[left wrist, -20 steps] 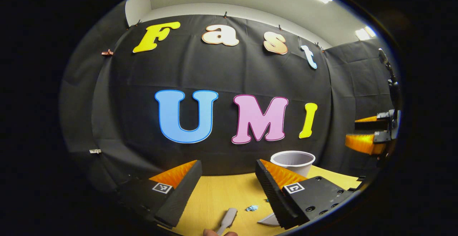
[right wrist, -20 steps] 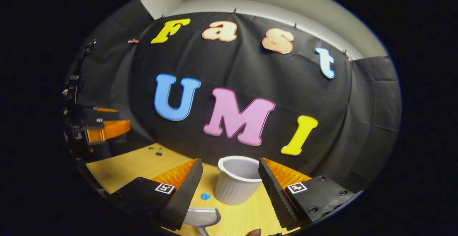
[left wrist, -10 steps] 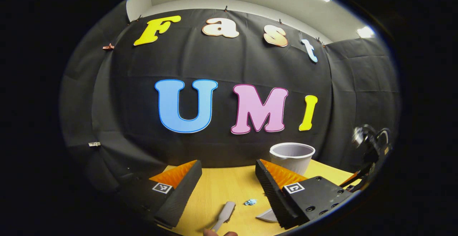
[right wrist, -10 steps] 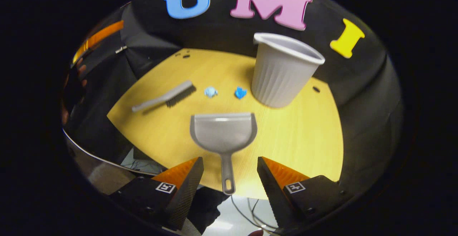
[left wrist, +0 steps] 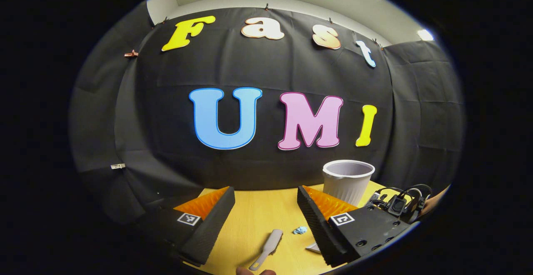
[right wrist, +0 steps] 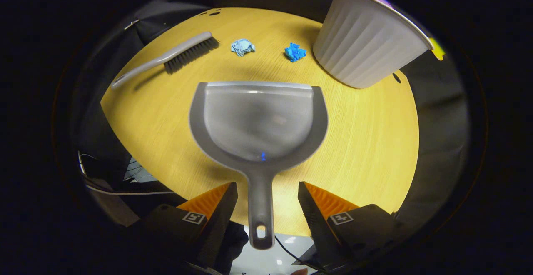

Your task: Pick up the small broom and dustpan from the desktop, sweep the trash into the dustpan with the broom, and then empty the trash into the garbage bin.

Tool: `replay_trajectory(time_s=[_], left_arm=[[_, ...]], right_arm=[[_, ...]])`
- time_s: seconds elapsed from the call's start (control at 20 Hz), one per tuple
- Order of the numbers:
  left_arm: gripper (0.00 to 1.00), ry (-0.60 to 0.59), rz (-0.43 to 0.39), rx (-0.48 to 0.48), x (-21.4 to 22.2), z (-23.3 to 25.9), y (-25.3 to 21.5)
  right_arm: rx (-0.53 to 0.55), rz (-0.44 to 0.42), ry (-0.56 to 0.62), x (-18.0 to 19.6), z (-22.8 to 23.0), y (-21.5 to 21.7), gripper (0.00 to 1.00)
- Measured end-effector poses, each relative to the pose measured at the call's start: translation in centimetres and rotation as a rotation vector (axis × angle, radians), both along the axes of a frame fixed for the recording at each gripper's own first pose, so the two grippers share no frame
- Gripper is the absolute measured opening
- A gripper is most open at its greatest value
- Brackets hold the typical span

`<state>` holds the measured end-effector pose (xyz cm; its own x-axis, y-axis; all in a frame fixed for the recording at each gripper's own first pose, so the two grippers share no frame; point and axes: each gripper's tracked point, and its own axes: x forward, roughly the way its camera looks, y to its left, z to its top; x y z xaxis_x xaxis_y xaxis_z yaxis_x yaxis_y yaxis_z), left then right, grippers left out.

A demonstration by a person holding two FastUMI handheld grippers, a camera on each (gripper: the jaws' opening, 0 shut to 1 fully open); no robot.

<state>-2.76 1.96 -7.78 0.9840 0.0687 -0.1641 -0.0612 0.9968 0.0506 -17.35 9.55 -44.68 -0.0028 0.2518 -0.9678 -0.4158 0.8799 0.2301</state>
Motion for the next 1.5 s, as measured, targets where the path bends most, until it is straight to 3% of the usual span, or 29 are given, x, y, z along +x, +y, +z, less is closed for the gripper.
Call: replay_trajectory(time_s=[0.3,0.55,0.7,0.8,0.9,1.1,1.15,1.2,1.3,1.5], left_arm=[[0.97,0.031,0.039,0.01,0.1,-0.9,1.7],[0.98,0.058,0.057,0.022,0.7,-2.1,2.6],[0.97,0.099,0.032,0.028,1.4,-3.9,2.5],[0.97,0.203,-0.015,0.027,1.7,-6.7,2.1],[0.98,0.31,-0.042,0.004,1.8,-10.1,2.1],[0.98,0.667,-0.119,-0.079,0.4,-19.4,1.1],[0.98,0.758,-0.14,-0.088,-0.2,-21.1,1.1],[0.96,0.833,-0.16,-0.084,-0.6,-22.6,1.1],[0.98,0.979,-0.217,-0.026,-1.3,-25.6,0.8],[0.98,1.151,-0.278,0.141,-1.5,-30.9,1.5]], right_arm=[[-0.021,0.05,0.079,0.1,-3.4,1.7,0.87],[0.025,-0.019,0.151,-0.2,-3.3,2.8,0.55],[0.041,0.004,0.125,-0.2,-3.0,3.1,0.46],[0.05,0.028,0.108,0.0,-3.1,3.3,0.34],[0.045,0.02,0.125,-0.1,-3.0,3.2,0.38],[0.041,0.017,0.126,0.1,-3.2,3.3,0.36],[0.04,0.017,0.128,0.1,-3.2,3.3,0.41],[0.04,0.017,0.127,0.1,-3.2,3.3,0.36],[0.044,0.02,0.123,0.2,-3.2,3.4,0.36],[0.052,0.019,0.122,0.2,-3.2,3.4,0.36]])
